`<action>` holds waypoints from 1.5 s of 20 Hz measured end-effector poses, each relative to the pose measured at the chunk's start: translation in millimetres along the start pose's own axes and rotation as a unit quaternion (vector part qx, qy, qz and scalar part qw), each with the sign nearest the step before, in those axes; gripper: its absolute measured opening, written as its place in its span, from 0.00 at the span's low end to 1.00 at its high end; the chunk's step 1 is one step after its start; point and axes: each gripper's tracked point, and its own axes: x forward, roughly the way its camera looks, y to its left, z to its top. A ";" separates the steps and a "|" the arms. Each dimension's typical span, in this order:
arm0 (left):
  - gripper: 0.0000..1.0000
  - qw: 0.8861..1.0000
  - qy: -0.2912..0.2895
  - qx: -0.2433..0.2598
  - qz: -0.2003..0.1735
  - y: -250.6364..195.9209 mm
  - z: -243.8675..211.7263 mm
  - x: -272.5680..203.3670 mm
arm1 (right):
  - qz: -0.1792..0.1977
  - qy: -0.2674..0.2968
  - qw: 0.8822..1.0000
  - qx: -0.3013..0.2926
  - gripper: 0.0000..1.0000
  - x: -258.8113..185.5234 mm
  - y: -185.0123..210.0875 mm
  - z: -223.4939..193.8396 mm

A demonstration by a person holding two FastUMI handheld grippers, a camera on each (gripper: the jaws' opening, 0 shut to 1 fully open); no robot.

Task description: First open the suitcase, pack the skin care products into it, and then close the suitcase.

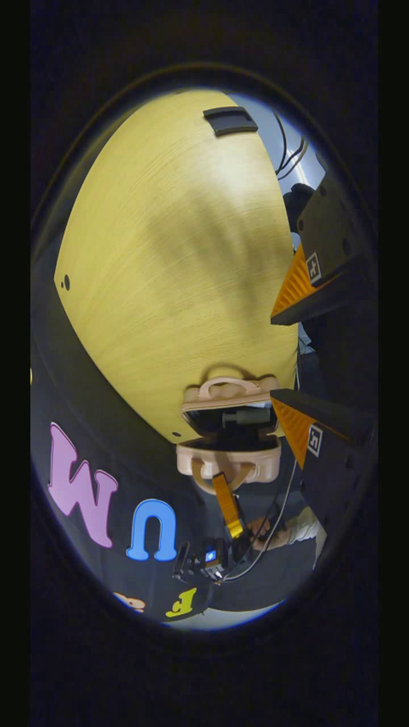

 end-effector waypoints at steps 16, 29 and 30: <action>0.61 0.983 0.050 0.089 0.151 6.1 -35.1 80.9 | -0.031 -0.040 0.999 -0.019 0.78 -49.6 -66.5 20.5; 0.97 0.935 -0.227 0.145 0.231 -155.0 29.9 -36.6 | 0.032 -0.174 0.944 -0.279 0.97 -122.4 36.7 125.1; 0.98 0.932 -0.242 0.141 0.229 -161.9 35.6 -43.0 | 0.032 -0.197 0.935 -0.294 0.87 -129.2 45.6 134.6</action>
